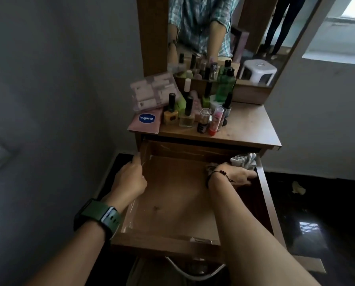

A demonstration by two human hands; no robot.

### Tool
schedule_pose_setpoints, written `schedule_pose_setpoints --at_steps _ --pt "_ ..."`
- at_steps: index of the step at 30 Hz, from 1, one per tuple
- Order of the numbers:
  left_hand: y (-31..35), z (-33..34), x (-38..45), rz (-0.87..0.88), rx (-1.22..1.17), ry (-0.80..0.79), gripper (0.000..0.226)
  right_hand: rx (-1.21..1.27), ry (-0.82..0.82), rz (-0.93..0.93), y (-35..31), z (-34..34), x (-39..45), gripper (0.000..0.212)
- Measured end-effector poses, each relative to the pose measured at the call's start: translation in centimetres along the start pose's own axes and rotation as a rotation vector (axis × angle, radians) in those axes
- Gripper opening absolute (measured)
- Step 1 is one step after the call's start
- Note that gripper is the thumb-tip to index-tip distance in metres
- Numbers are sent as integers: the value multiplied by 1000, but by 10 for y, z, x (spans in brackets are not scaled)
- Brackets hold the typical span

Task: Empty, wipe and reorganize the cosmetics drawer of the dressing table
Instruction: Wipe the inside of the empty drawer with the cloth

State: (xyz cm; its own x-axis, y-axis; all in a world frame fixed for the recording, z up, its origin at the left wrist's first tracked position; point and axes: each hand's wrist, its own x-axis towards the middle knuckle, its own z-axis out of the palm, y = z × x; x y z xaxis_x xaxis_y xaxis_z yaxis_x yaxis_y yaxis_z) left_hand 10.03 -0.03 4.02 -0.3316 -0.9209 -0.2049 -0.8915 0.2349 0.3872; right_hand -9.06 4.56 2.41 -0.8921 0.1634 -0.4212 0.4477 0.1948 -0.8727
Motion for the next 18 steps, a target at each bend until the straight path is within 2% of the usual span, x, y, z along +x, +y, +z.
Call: schedule_pose_setpoints --at_steps 4,8,11,14,16,18 --pt "0 4 -1 0 -37 62 66 32 -20 -11 -6 17 4 56" --pt "-1 9 -1 -5 -97 110 71 -110 -123 -155 8 19 -2 67" --pt "-1 10 -2 -13 -126 120 70 -217 -311 -294 26 26 -25 72" --pt "-1 8 -4 -23 -128 108 69 -306 -582 -384 44 37 -59 66" --pt "-1 7 -6 -20 -120 104 70 -238 -656 -318 49 44 -76 56" --pt "-1 7 -7 -18 -139 103 70 -99 -581 -155 44 48 -76 44"
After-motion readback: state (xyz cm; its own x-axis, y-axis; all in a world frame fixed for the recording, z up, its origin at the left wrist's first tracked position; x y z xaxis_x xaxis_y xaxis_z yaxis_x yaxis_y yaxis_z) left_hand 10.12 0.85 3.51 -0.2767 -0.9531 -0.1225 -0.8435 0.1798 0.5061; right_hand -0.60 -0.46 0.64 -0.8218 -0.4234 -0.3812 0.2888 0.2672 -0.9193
